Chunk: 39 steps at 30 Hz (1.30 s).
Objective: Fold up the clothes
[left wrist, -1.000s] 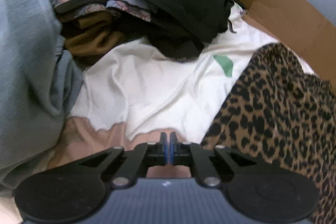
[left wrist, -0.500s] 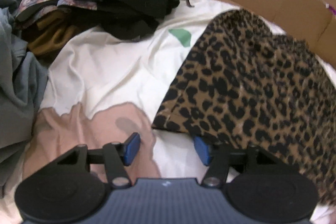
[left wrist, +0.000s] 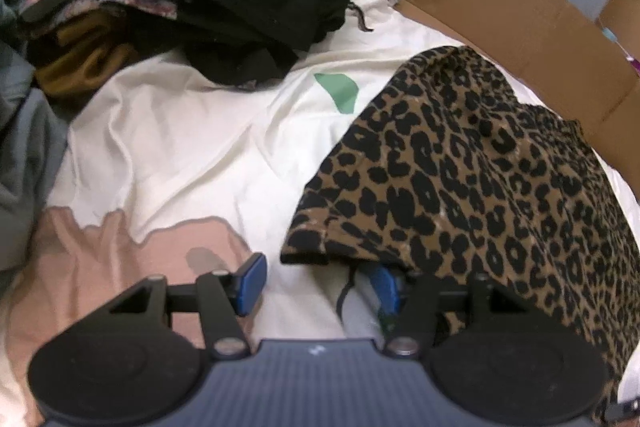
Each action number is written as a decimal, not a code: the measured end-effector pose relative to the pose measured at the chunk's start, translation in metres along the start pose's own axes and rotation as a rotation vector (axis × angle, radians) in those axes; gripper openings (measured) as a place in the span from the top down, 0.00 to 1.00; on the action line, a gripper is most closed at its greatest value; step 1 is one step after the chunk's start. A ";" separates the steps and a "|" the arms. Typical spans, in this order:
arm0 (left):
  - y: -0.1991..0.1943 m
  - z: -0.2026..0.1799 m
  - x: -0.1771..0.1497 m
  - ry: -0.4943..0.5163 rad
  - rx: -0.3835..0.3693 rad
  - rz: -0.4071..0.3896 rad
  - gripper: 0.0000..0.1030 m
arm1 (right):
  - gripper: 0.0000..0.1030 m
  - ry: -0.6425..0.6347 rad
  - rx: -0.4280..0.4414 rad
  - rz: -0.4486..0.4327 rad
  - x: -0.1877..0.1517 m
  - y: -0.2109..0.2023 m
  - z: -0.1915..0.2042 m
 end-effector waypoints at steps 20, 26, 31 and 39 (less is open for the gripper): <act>-0.004 0.034 0.012 -0.022 0.127 -0.052 1.00 | 0.94 -0.002 -0.002 -0.001 -0.001 -0.001 -0.001; -0.007 0.021 0.001 -0.004 0.062 -0.024 0.92 | 0.94 0.002 -0.002 -0.002 0.000 -0.001 -0.002; -0.013 0.015 -0.008 0.004 0.029 -0.021 0.75 | 0.94 0.001 -0.006 -0.001 0.000 0.000 -0.002; -0.022 0.011 -0.002 -0.020 -0.023 -0.041 0.60 | 0.94 0.005 -0.013 0.000 0.001 0.001 -0.004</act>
Point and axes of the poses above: each gripper's, at about its wrist camera, not at the fingertips, and y roughly the way its jaws point, z to its left, x to its top, the point moved 10 cm from there along y, roughly the way its jaws point, and after that the axes turned 8 degrees about z, right-handed, at the moved point
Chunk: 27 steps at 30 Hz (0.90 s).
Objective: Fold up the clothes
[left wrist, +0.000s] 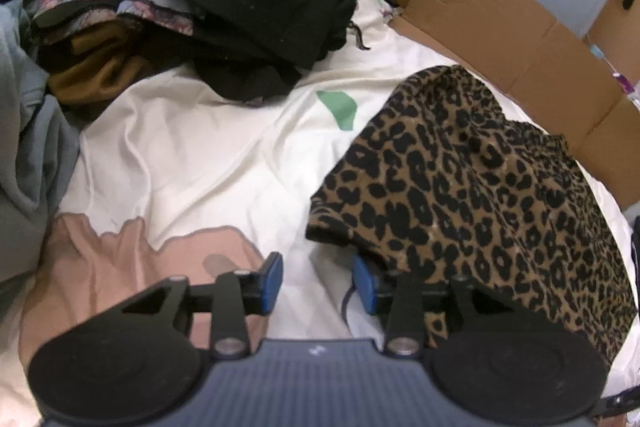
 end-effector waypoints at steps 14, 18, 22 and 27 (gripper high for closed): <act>-0.006 -0.004 -0.009 -0.032 -0.051 0.032 0.60 | 0.94 -0.003 0.003 -0.003 0.001 -0.002 0.000; -0.008 -0.010 -0.008 -0.044 -0.085 0.032 0.53 | 0.94 -0.006 0.002 -0.001 0.001 -0.002 0.001; -0.012 -0.013 -0.008 -0.043 -0.105 0.039 0.49 | 0.94 -0.007 0.001 -0.001 0.001 -0.002 0.001; -0.004 -0.004 -0.008 -0.060 -0.055 0.036 0.49 | 0.94 -0.006 -0.001 0.000 0.001 -0.002 -0.001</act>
Point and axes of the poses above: each gripper's, at about its wrist camera, not at the fingertips, and y roughly the way its jaws point, z to its left, x to its top, the point moved 10 cm from there along y, roughly the way its jaws point, and after that the axes turned 8 degrees about z, right-handed, at the moved point
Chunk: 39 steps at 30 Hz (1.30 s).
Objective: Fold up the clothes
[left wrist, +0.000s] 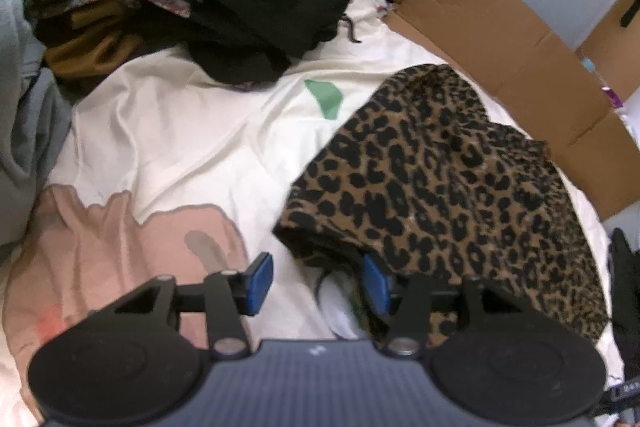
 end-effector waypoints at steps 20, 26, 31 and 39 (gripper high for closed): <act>-0.011 0.020 0.018 0.056 0.161 -0.080 0.99 | 0.97 -0.045 0.022 0.032 -0.005 0.005 0.016; -0.023 0.025 0.025 0.023 0.173 -0.119 0.99 | 0.97 -0.048 0.031 0.063 -0.008 0.012 0.020; -0.029 0.028 0.034 0.027 0.194 -0.138 0.99 | 0.97 -0.066 0.011 0.099 -0.009 0.027 0.023; -0.009 0.036 0.037 0.034 0.220 -0.097 0.99 | 0.97 -0.094 -0.023 0.125 -0.013 0.037 0.020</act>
Point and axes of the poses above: each gripper's, at about its wrist camera, not at the fingertips, and y roughly the way its jaws point, z to its left, x to its top, the point moved 10 cm from there along y, roughly the way its jaws point, and after that the axes turned 8 degrees about z, right-handed, at the moved point
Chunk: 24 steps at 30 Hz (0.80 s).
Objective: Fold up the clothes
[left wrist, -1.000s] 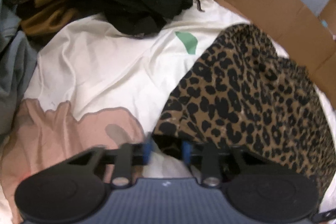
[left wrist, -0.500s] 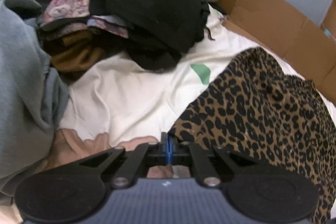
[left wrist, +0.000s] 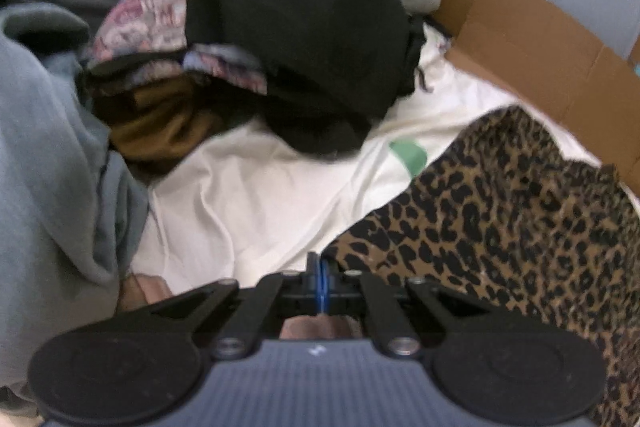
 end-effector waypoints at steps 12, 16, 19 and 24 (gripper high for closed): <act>0.016 0.010 -0.023 0.008 0.067 0.108 0.91 | 0.95 0.036 -0.057 0.035 -0.004 -0.002 -0.012; -0.005 0.011 -0.028 0.010 0.086 0.105 0.91 | 0.94 -0.043 -0.096 0.042 -0.009 -0.014 -0.001; -0.023 0.007 -0.028 0.012 0.085 0.088 0.90 | 0.94 -0.087 -0.098 0.035 -0.010 -0.030 0.008; -0.038 -0.011 -0.021 0.030 0.098 0.076 0.84 | 0.94 -0.124 -0.085 0.003 -0.007 -0.056 0.019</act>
Point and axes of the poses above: each gripper's, at about its wrist camera, not at the fingertips, and y roughly the way its jaws point, z to its left, x to its top, the point moved 10 cm from there along y, roughly the way its jaws point, and after that the axes turned 8 degrees about z, right-handed, at the moved point
